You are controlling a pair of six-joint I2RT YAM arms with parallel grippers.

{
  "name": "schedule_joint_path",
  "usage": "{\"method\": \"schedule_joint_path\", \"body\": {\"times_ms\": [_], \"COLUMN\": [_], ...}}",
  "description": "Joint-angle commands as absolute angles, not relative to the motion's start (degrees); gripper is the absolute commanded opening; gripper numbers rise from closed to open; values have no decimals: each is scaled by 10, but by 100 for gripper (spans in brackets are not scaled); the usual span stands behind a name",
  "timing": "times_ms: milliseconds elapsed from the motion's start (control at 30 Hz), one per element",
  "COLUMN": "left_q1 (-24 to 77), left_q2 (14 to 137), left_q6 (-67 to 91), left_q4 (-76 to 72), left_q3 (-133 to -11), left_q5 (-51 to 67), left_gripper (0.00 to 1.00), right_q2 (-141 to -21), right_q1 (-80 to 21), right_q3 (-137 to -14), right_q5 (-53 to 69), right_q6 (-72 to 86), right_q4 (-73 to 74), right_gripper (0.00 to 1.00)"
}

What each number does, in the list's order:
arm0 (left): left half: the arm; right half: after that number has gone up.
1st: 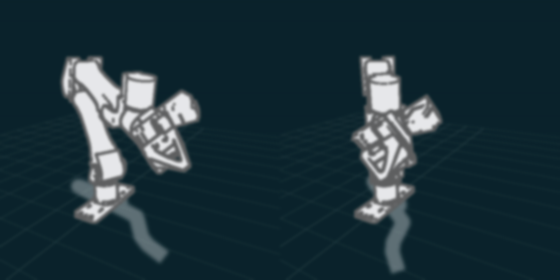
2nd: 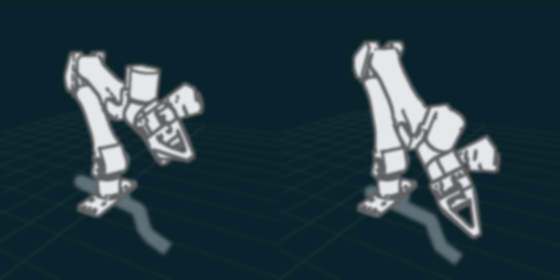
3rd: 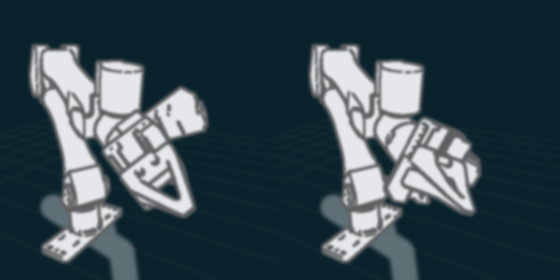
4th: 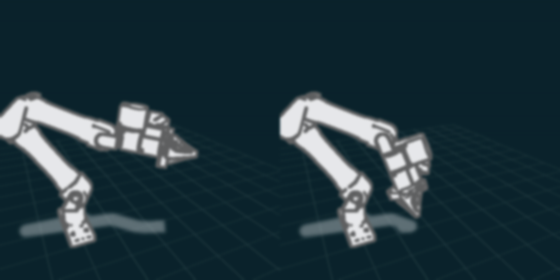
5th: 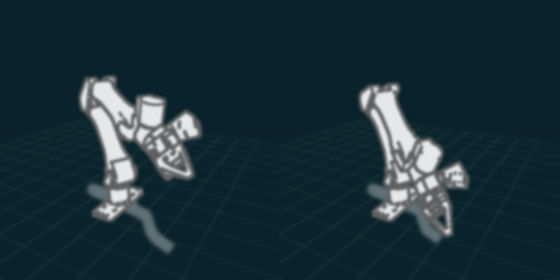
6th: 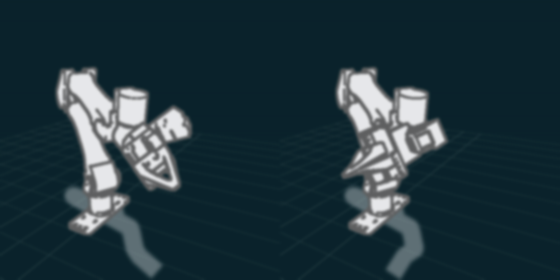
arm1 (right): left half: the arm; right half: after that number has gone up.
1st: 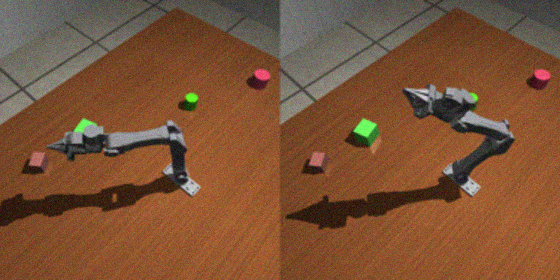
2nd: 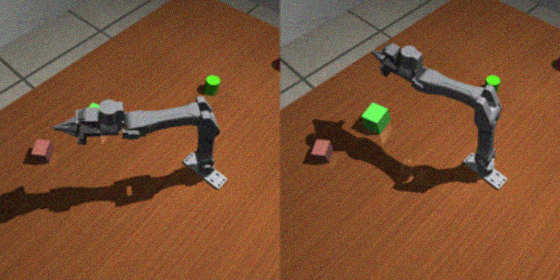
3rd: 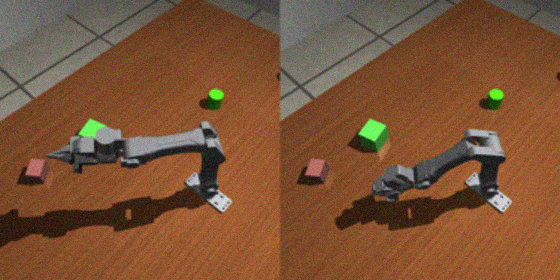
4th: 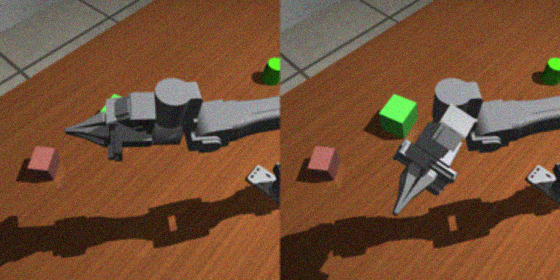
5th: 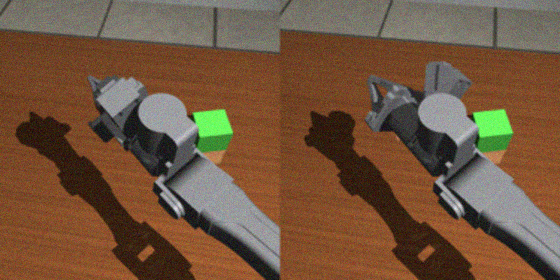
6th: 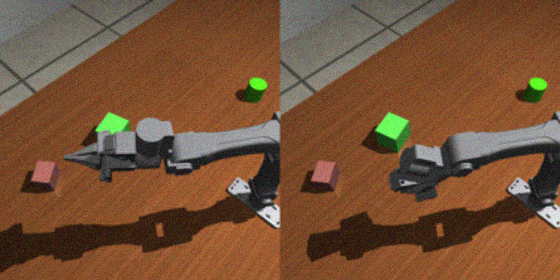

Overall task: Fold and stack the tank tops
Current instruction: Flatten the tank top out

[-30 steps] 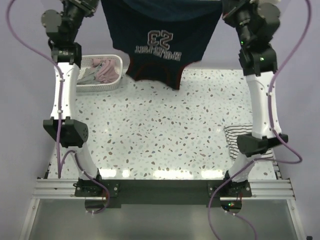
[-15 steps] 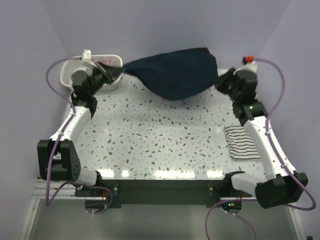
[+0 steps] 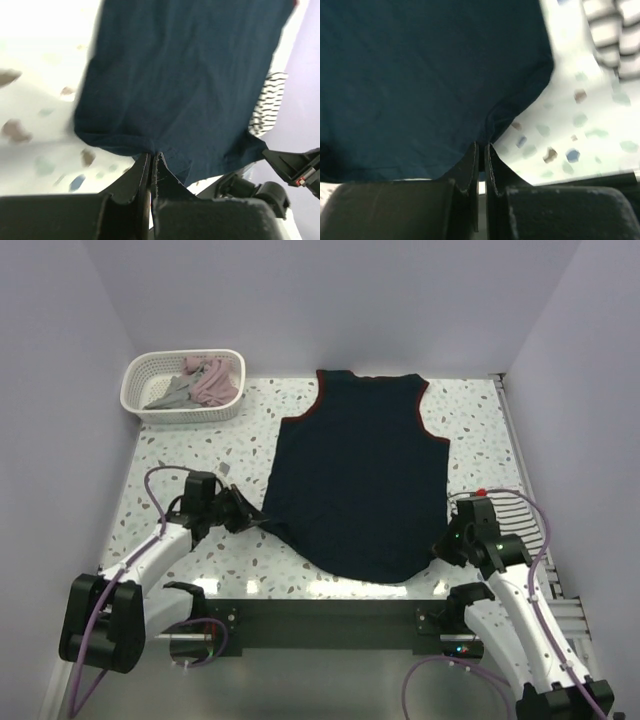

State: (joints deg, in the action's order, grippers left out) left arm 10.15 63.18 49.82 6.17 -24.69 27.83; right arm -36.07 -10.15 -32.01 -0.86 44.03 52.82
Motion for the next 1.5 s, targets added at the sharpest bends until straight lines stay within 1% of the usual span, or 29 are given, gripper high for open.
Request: {"method": "schedule_joint_path", "body": {"times_ms": [0, 100, 167, 233, 267, 300, 333, 367, 400, 433, 467, 567, 700, 800, 867, 900, 933, 967, 1000, 1033, 1067, 1100, 1133, 1200, 1267, 1300, 1333, 1367, 1467], "left_q1": [100, 100, 101, 101, 101, 100, 100, 100, 100, 100, 100, 100, 100, 100, 100, 100, 100, 100, 101, 100, 99, 99, 100, 95, 91, 81, 73, 64, 0], "left_q2": [612, 610, 599, 581, 576, 570, 560, 556, 551, 542, 536, 525, 575, 590, 619, 675, 706, 738, 796, 828, 859, 927, 962, 1038, 1051, 1038, 1027, 1013, 937], "left_q6": [455, 430, 425, 420, 418, 411, 407, 403, 394, 390, 382, 373, 357, 359, 359, 356, 349, 346, 334, 327, 315, 299, 285, 273, 274, 276, 280, 296, 318], "left_q4": [186, 249, 272, 286, 293, 301, 316, 326, 335, 353, 362, 367, 380, 356, 295, 286, 260, 251, 237, 207, 201, 197, 226, 270, 301, 309, 314, 322, 331], "left_q3": [-271, -303, -308, -302, -301, -304, -308, -313, -329, -341, -353, -410, -499, -507, -503, -525, -540, -555, -590, -612, -665, -701, -742, -849, -892, -893, -893, -889, -858], "left_q5": [242, 224, 233, 245, 249, 249, 246, 241, 237, 233, 227, 193, 180, 169, 177, 174, 176, 162, 155, 149, 146, 146, 137, 104, 72, 66, 59, 45, 54], "left_gripper": [0, 1, 10, 16, 26, 29, 31, 36, 38, 43, 44, 51, 52, 54, 56, 56, 53, 53, 53, 53, 53, 52, 50, 49, 48, 48, 48, 48, 47], "right_q2": [-370, -367, -365, -359, -357, -354, -349, -346, -344, -338, -337, -338, -379, -420, -441, -477, -497, -524, -573, -603, -631, -657, -717, -776, -867, -899, -963, -993, -1099], "right_q1": [-100, -100, -100, -100, -100, -101, -100, -101, -100, -101, -101, -101, -101, -108, -132, -181, -215, -250, -322, -357, -418, -446, -470, -541, -603, -624, -643, -677, -723], "right_q3": [-305, -309, -315, -323, -334, -342, -351, -370, -381, -406, -420, -461, -468, -454, -442, -445, -453, -476, -491, -527, -546, -564, -585, -647, -719, -748, -807, -837, -945], "right_q5": [13, 10, 17, 19, 13, 15, 16, 14, 8, 5, 4, 2, 24, 44, 41, 20, 2, -50, -73, -93, -134, -148, -163, -198, -211, -224, -230, -235, -233], "right_q6": [474, 481, 483, 481, 479, 474, 473, 474, 474, 473, 472, 461, 460, 472, 505, 518, 543, 554, 566, 583, 589, 593, 599, 604, 605, 604, 600, 597, 590], "right_q4": [603, 633, 654, 678, 687, 706, 716, 727, 736, 750, 754, 743, 658, 571, 520, 481, 468, 455, 432, 423, 416, 402, 396, 381, 373, 377, 381, 388, 409], "right_gripper": [0, 0, 0, 0, 4, 12, 16, 21, 38, 47, 54, 63, 64, 64, 63, 63, 63, 63, 63, 63, 62, 61, 60, 57, 50, 49, 48, 42, 34]}}
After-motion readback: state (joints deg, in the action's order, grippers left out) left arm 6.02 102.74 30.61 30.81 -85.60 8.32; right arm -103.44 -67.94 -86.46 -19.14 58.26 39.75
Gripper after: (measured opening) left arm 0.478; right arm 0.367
